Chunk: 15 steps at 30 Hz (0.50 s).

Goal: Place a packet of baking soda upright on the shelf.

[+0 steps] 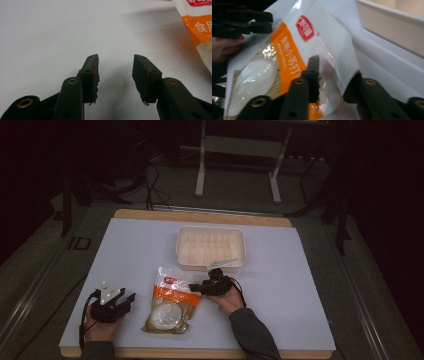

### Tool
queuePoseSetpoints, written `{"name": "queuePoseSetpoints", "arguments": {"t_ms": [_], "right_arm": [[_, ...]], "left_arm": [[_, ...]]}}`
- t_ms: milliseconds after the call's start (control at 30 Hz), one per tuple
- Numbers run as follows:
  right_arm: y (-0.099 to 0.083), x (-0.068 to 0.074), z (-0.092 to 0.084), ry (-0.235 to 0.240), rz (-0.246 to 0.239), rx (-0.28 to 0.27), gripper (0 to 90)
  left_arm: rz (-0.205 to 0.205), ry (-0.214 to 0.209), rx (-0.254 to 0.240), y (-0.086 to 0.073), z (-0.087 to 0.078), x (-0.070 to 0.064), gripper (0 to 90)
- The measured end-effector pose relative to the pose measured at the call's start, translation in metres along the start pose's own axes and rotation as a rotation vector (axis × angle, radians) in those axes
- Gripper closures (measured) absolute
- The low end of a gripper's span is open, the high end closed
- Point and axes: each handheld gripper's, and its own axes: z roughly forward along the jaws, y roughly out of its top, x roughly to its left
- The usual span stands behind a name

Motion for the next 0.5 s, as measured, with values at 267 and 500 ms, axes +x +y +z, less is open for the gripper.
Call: {"name": "queuePoseSetpoints", "arguments": {"t_ms": [267, 500], "right_arm": [[-0.001, 0.005, -0.005, -0.004, -0.025, -0.006, 89.8], [0.002, 0.012, -0.012, -0.015, -0.049, -0.009, 90.0]], "left_arm": [[0.001, 0.001, 0.001, 0.0, 0.0, 0.0, 56.1], [0.001, 0.0, 0.0, 0.0, 0.0, 0.0, 56.1]]}}
